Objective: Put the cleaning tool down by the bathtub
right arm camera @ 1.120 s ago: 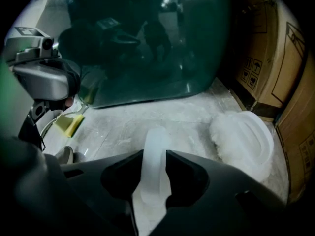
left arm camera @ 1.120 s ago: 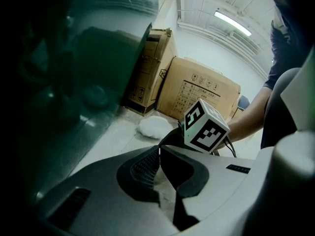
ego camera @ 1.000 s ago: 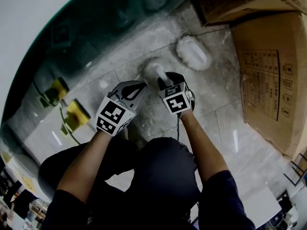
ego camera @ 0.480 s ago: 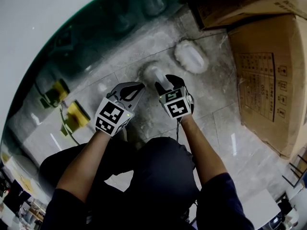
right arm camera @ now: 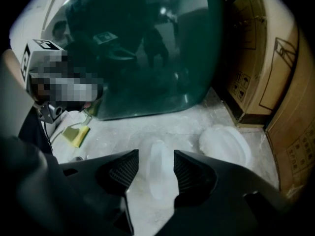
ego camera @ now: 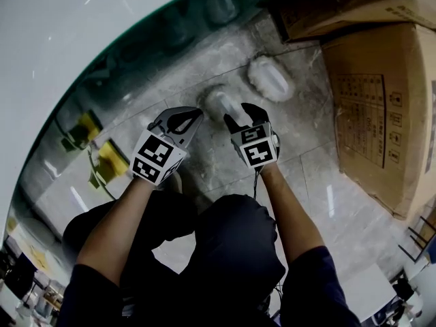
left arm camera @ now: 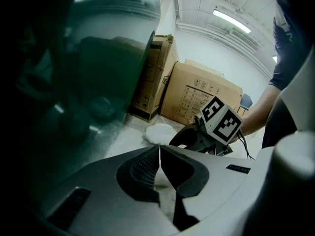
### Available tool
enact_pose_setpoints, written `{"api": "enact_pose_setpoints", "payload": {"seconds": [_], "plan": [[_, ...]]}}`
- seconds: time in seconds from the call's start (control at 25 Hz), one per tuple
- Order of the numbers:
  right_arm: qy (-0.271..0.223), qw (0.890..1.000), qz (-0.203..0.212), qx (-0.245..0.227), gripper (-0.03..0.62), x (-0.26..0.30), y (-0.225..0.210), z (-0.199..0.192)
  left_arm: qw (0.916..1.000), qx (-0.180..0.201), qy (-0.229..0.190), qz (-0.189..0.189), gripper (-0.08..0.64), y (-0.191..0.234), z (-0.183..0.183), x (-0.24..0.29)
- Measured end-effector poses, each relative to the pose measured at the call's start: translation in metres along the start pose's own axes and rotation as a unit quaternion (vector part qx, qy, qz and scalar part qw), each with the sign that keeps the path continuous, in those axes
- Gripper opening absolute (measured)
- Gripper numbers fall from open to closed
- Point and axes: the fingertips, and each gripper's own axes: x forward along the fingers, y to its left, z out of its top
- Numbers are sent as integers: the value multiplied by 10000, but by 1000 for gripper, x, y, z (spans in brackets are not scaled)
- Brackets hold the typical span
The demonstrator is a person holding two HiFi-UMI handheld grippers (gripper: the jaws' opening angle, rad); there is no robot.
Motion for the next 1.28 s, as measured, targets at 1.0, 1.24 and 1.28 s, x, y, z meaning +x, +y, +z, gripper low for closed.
{"api": "enact_pose_setpoints", "payload": {"seconds": [1.0, 1.24, 1.28], "plan": [[-344, 9991, -147, 201, 221, -260, 64, 163, 9983, 586, -17, 30, 35, -62, 181, -208], [-569, 9981, -213, 105, 221, -333, 76, 209, 9962, 811, -292, 156, 35, -76, 256, -270], [-606, 9979, -221, 85, 221, -345, 78, 215, 9957, 819, -373, 211, 35, -78, 272, -281]]}}
